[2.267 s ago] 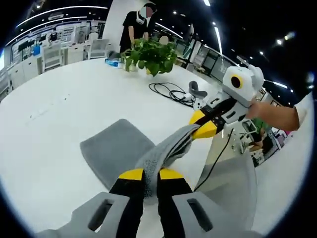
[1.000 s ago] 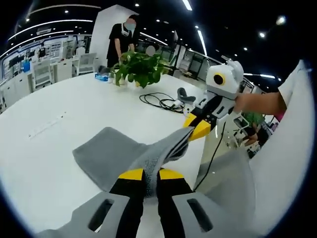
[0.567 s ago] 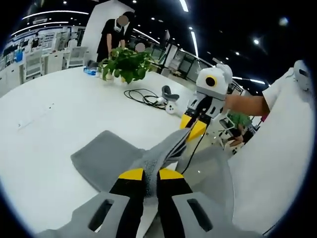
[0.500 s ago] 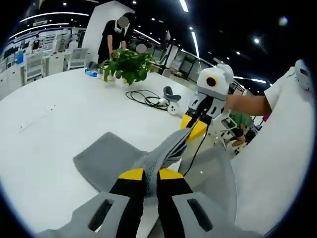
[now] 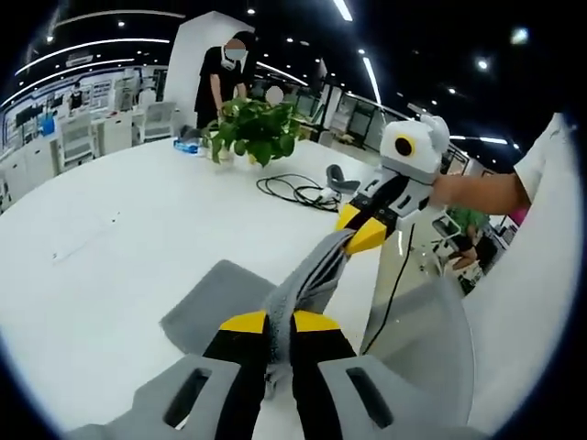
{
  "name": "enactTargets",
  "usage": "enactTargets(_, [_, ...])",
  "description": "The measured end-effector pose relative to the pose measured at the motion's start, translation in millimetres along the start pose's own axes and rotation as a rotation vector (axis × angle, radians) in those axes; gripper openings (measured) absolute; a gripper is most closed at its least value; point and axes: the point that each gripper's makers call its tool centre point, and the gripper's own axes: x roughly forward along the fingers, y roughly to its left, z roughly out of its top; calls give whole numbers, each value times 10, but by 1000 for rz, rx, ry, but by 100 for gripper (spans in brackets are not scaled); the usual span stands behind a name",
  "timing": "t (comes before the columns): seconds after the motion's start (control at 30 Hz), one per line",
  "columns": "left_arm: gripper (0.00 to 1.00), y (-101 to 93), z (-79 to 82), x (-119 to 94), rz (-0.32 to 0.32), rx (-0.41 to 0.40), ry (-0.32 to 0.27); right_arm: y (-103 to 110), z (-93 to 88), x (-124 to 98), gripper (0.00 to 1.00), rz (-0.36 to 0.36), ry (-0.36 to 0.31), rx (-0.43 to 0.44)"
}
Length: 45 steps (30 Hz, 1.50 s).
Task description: Fold the towel on the table until its edges align and the towel forms a compact rectangular stack.
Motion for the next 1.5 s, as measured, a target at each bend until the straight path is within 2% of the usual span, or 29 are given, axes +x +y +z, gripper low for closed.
enactTargets(0.13, [8,104,20,50,26,47,-1,-71,0,52,6,-3,8,6])
enactTargets(0.57, [6,410,0,251,82,87,29,-419,-76,298,7,-50,53,-70])
enactTargets(0.73, [5,540,-58,363,98,80,64,-506,-143,398,7,-55,78,-86])
enactTargets(0.93, [5,643,-79,469,104,77,79,-637,-232,487,7,-68,94,-79])
enactTargets(1.5, [5,878,-383,676,125,37,148,-892,-423,821,8,-82,172,-113])
